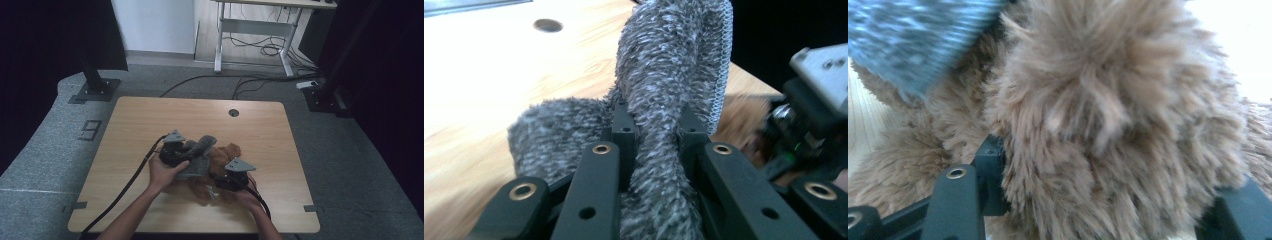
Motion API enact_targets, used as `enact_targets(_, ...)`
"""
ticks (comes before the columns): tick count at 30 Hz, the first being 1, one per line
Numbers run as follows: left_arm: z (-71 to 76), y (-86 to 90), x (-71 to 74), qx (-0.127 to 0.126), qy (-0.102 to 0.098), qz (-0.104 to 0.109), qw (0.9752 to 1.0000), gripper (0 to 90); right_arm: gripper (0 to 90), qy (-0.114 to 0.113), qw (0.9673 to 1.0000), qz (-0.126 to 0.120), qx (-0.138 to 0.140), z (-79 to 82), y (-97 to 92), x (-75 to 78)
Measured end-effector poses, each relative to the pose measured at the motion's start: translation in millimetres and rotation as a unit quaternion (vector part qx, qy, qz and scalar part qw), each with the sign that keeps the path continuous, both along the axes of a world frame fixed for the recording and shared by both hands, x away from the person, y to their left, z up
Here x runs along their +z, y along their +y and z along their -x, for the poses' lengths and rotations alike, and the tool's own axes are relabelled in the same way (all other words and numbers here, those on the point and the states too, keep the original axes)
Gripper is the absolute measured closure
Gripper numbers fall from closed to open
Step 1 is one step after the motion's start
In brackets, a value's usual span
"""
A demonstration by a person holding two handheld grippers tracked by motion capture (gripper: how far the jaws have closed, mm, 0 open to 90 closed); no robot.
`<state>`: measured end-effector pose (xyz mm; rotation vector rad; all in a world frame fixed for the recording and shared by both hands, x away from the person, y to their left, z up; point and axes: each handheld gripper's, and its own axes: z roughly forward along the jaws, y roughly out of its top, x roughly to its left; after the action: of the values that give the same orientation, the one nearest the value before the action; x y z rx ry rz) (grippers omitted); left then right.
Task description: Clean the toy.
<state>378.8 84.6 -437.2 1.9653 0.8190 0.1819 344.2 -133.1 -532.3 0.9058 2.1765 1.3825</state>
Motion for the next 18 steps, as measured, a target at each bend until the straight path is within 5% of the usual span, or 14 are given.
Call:
enact_targets(4, -6.6, -35.9, -7.8, -0.005, 0.007, -0.040, 0.9991, 76.2, 38.2, -0.011, 0.9999, 0.003, -0.007, 4.4, 1.6, -2.0)
enact_targets(7, -10.1, -35.3, -18.9, -0.004, 0.018, -0.045, 0.9988, 76.5, 38.3, -0.015, 0.9998, 0.009, -0.011, 6.7, 0.8, -5.6)
enact_targets(13, -11.2, -1.0, -16.0, 0.031, 0.018, -0.049, 0.9982, 76.7, 39.6, -0.024, 0.9995, 0.012, -0.017, 12.0, 2.2, -7.5)
enact_targets(18, -7.5, 42.7, -25.4, 0.060, 0.024, -0.023, 0.9976, 76.7, 40.3, -0.028, 0.9993, 0.017, -0.017, 15.6, 2.3, -9.1)
